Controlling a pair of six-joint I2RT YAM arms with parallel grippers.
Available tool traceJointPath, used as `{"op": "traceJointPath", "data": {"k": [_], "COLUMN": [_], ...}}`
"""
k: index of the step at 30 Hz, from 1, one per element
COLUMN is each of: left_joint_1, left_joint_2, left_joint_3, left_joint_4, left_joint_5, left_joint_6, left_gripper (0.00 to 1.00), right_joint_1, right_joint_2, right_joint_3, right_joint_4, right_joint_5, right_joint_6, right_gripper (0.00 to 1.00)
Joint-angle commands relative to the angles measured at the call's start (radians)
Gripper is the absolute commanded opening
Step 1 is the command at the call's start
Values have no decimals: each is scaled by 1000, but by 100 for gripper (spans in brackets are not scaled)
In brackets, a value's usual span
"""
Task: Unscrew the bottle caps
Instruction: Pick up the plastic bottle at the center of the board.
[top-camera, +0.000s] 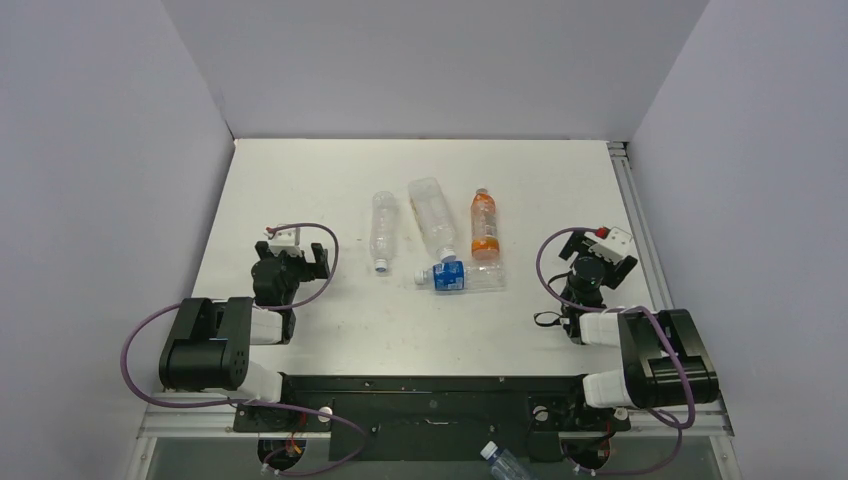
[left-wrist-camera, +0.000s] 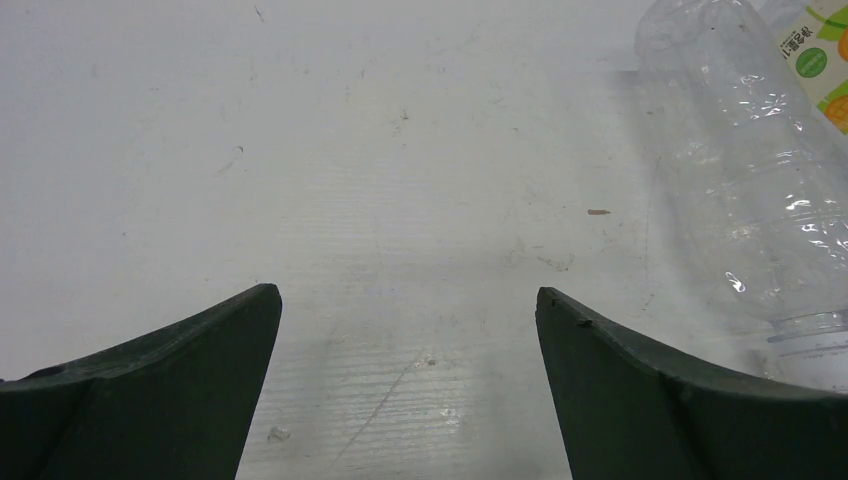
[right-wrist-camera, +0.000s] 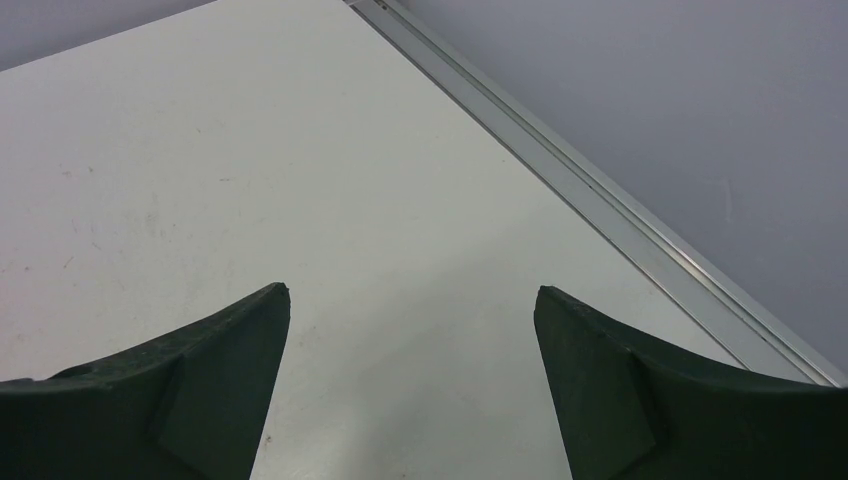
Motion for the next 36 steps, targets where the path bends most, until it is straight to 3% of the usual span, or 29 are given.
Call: {"op": "traceJointPath", "data": {"k": [1, 4, 6, 10, 13, 15, 17, 19, 23, 27, 36], "left_joint_1": [-4, 45, 54, 59, 65, 66, 66, 65, 81, 118, 258], "left_joint_2": [-12, -51, -125, -176, -192, -215, -239, -252, -238, -219, -94], "left_joint_3": [28, 72, 171, 362, 467, 502, 540, 599, 737, 843, 1001], "left_joint_4": [69, -12, -211, -635, -821, -915, -1004, -1121, -1364, -1446, -1538], "left_joint_5": [8, 68, 85, 72, 115, 150, 177, 207, 285, 338, 603], "left_joint_6": [5, -2, -3, 1, 73, 134, 188, 232, 268, 184, 69], "left_gripper": [97, 97, 97, 97, 97, 97, 97, 97, 97, 97, 96], "right_joint_1": [11, 32, 12, 4, 8, 58, 171, 383, 682, 842, 908], "right_joint_2": [-70, -161, -184, -238, -241, -267, -293, -281, -123, 123, 596], "right_joint_3": [62, 236, 362, 516, 648, 674, 711, 774, 1014, 1273, 1723], "right_joint_4": [-42, -499, -708, -952, -1105, -1137, -1197, -1264, -1376, -1482, -1621], "right_joint_5": [21, 54, -40, -140, -312, -364, -280, -102, 70, 75, -116], "right_joint_6": [5, 94, 194, 457, 434, 384, 325, 264, 237, 235, 220], "right_gripper": [87, 87, 87, 98, 100, 100, 100, 100, 99, 98, 98]}}
